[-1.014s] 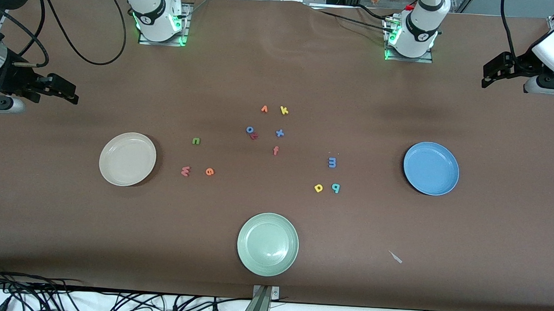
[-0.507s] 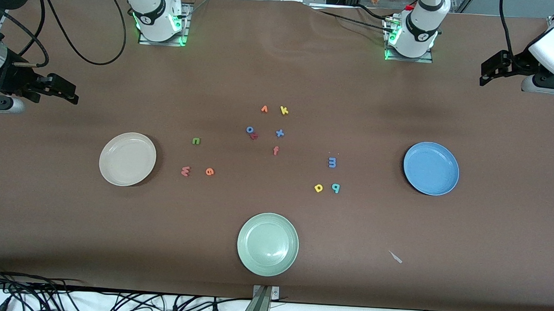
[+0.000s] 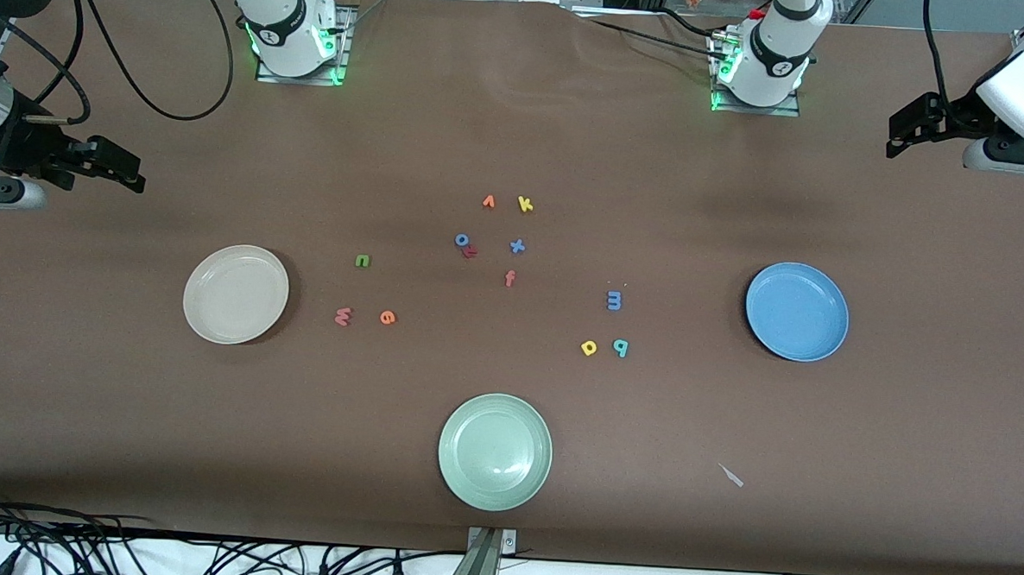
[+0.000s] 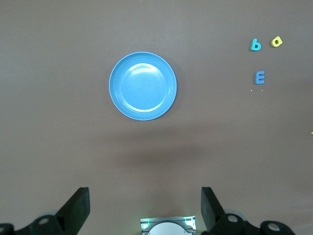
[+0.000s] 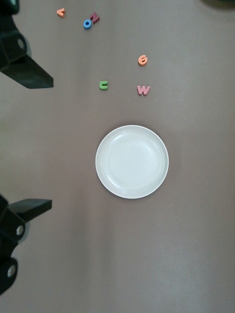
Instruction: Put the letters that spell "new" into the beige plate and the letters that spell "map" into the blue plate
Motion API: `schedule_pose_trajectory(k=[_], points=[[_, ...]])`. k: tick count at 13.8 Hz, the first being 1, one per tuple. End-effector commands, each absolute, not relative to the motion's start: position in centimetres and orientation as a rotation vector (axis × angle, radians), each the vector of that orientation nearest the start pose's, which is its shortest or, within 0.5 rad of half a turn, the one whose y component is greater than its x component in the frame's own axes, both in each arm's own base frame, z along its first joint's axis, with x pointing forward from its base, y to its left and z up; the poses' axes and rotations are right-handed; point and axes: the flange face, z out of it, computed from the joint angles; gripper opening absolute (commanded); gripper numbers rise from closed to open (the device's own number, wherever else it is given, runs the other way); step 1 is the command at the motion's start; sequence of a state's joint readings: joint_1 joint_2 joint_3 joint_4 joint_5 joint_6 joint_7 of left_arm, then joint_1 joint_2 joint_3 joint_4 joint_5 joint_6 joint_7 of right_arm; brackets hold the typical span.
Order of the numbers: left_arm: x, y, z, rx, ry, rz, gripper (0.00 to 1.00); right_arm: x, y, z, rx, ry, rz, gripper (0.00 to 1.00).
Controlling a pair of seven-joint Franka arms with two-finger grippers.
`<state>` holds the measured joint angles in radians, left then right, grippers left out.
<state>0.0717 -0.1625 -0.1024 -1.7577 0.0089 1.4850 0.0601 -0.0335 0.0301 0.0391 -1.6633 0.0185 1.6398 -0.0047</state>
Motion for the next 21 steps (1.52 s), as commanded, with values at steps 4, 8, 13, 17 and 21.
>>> schedule_pose_trajectory(k=[4,8,13,17,21], points=[[49.4,-2.2,62.1,-3.107,0.136,0.188,1.0,56.2,0.4,57.1,-3.116,-0.003,0.076,1.0],[49.3,-2.4,62.1,-3.108,0.141,0.19,1.0,56.2,0.4,57.1,-3.114,-0.003,0.076,1.0],[49.3,-3.0,62.2,-3.104,0.16,0.188,1.0,56.2,0.4,57.1,-3.114,-0.003,0.076,1.0],[49.2,-3.2,62.2,-3.103,0.167,0.188,1.0,56.2,0.4,57.1,-3.116,-0.003,0.076,1.0],[49.0,-3.2,62.2,-3.102,0.164,0.205,1.0,56.2,0.4,57.1,-3.116,-0.003,0.076,1.0]])
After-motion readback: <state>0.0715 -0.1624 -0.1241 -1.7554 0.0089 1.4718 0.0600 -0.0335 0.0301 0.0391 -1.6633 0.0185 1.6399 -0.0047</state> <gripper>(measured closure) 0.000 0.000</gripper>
